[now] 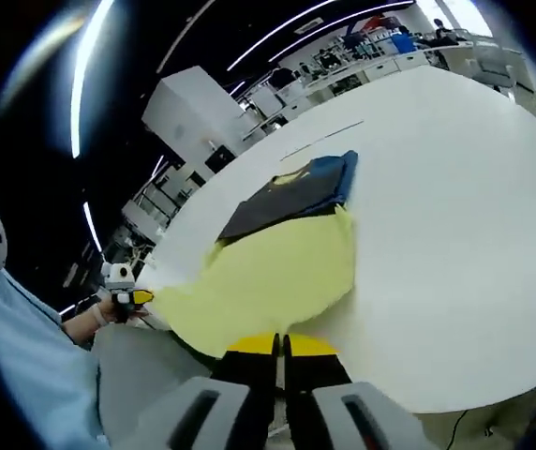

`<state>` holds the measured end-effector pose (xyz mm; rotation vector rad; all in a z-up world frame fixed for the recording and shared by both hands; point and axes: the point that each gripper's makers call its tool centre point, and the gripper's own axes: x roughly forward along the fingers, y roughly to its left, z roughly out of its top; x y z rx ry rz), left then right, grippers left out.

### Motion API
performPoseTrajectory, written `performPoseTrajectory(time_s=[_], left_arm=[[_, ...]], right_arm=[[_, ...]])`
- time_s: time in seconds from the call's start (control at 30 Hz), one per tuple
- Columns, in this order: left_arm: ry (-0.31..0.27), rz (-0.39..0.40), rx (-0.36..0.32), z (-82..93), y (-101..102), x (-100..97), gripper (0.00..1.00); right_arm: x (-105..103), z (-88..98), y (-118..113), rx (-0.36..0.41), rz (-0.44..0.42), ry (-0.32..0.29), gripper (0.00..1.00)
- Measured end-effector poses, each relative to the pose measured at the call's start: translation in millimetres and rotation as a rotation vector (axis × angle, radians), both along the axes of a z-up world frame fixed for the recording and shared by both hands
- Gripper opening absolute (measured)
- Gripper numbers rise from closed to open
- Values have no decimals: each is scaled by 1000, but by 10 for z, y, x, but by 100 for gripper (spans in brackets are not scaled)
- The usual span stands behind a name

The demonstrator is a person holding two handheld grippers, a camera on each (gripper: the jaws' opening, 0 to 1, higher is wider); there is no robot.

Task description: Fold the garment on the visible template until the final outline fits inside the template.

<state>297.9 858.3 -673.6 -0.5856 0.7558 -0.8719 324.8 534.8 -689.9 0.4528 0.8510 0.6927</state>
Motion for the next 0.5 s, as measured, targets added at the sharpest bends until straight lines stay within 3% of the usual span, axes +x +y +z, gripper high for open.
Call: performPoseTrajectory(time_s=[0.13,0.5], left_arm=[[-22,49,-17,89,43,310,0],[-208,93,11,520,76,1158,0]], right_arm=[[169,64,41,-18,17,-29,0],[865,437,104,-7,19,-150,0]])
